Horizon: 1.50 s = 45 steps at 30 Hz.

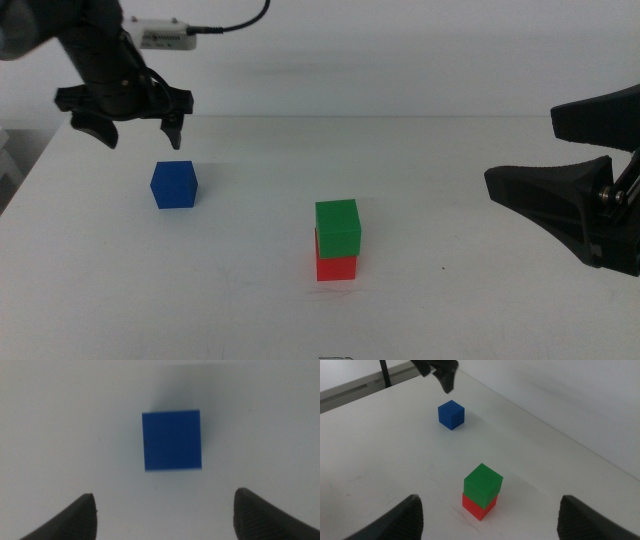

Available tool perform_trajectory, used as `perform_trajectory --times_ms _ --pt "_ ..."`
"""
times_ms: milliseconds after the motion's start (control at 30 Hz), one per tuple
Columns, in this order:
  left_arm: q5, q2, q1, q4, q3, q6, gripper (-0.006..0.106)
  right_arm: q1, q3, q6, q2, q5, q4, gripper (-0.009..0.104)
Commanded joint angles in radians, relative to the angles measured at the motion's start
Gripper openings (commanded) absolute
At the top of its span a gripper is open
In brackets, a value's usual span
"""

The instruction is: Stack red cubes first, then green, then blue cubes in a specific spot.

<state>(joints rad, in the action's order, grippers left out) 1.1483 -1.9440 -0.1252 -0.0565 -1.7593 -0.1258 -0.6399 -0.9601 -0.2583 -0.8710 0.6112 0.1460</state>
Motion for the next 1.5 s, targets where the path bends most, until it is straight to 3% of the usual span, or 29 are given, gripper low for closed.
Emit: perform_trajectory --times_ms 0,633,733,833,1000,1100,1267,1467 --pt "0.012 -0.006 -0.003 -0.008 -0.087 -0.007 0.094 0.007 -0.028 -0.009 0.004 -0.073 -0.003 0.094" --pt "0.018 -0.255 0.001 -0.002 -0.196 0.001 0.091 0.007 -0.028 -0.009 0.004 -0.073 -0.003 0.094" --pt "0.017 -0.273 0.001 0.011 -0.200 0.001 0.083 0.007 -0.028 -0.009 0.004 -0.074 -0.003 0.094" --pt "0.021 -0.274 0.001 0.016 -0.203 0.001 0.067 0.007 -0.028 -0.009 0.004 -0.074 -0.003 0.094" --pt "0.070 -0.227 0.001 0.014 -0.205 -0.036 0.026 0.007 -0.028 -0.009 0.004 -0.074 -0.003 0.094" --pt "0.113 -0.172 -0.002 0.014 -0.203 -0.051 0.013 0.007 -0.028 -0.009 0.004 -0.074 -0.003 0.094" --pt "0.171 -0.044 -0.064 -0.031 -0.149 -0.133 0.013 0.007 -0.028 -0.009 0.004 -0.074 -0.003 0.094" --pt "0.171 0.109 -0.281 -0.123 -0.029 -0.391 0.020 0.007 -0.028 -0.009 0.004 -0.075 -0.003 0.094"
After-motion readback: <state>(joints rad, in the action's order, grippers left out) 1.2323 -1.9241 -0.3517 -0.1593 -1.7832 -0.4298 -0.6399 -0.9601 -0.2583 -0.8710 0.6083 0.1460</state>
